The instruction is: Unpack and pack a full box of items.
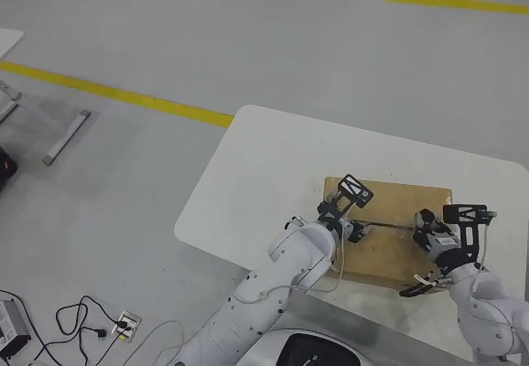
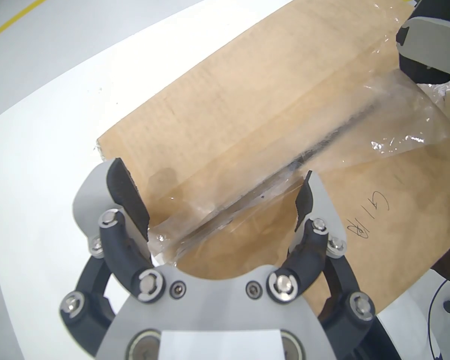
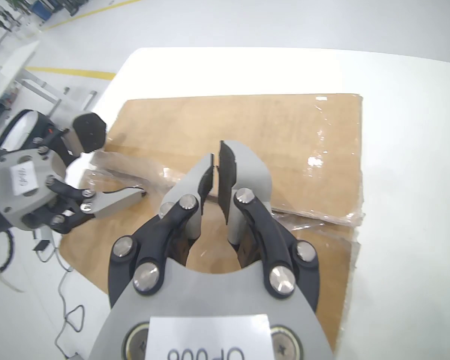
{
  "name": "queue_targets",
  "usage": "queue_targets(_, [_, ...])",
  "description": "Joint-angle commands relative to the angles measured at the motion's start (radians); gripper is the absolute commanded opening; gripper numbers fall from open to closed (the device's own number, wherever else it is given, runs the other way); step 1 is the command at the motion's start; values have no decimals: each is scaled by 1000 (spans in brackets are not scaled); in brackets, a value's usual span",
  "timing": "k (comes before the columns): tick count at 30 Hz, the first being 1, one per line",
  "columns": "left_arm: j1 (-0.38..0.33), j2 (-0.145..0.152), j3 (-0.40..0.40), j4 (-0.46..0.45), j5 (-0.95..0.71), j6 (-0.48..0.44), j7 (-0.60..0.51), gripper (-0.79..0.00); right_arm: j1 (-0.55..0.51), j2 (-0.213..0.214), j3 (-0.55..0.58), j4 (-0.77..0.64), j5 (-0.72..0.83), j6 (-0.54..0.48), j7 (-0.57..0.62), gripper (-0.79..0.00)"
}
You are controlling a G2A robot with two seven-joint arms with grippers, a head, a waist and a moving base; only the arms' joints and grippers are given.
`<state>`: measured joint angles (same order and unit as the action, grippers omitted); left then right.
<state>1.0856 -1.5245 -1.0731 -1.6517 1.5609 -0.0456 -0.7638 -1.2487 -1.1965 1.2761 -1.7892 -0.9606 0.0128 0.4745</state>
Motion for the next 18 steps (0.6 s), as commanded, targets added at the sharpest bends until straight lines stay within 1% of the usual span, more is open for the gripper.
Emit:
queue_targets(1, [-1,0,0,0,-2,-2,-2,0,1,-1,1,8,5,5,-13,-785])
queue_targets(7, [-2,1,0,0,-1,-11,-9,0,16,-4,-32,34,-110,29,-36,-785])
queue_targets(11, [3,2,-9,-18,-6,-14,-18,0,17,-7,-43,38,-163,60,-50,-785])
queue_targets(18, [18,6,-33,-70,-27,-18,-19,0,8,-11,-34,22,-169,80,-57,-785])
